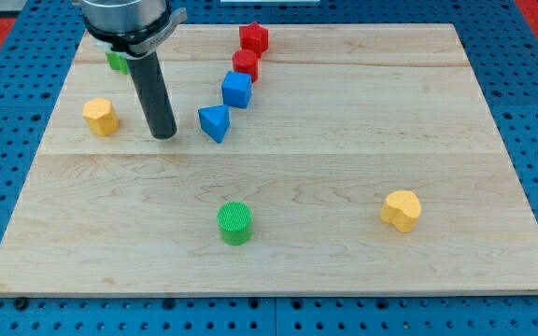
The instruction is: Slide the blue triangle towards the right side
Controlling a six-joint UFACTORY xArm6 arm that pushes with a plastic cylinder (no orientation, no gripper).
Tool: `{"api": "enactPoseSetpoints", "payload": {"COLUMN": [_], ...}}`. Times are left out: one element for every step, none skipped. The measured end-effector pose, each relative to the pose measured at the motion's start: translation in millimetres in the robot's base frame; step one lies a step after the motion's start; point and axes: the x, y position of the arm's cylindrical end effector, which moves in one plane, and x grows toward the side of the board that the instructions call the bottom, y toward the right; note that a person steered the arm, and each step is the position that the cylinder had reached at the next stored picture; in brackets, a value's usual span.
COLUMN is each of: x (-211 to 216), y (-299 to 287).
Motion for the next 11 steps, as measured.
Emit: {"api": "enactPoseSetpoints", "payload": {"x": [-11, -11, -11, -3, -2, -2, -2, -2, -2, -3, -3], "y": [14, 34, 46, 51, 53, 53, 55, 59, 67, 67, 52]}}
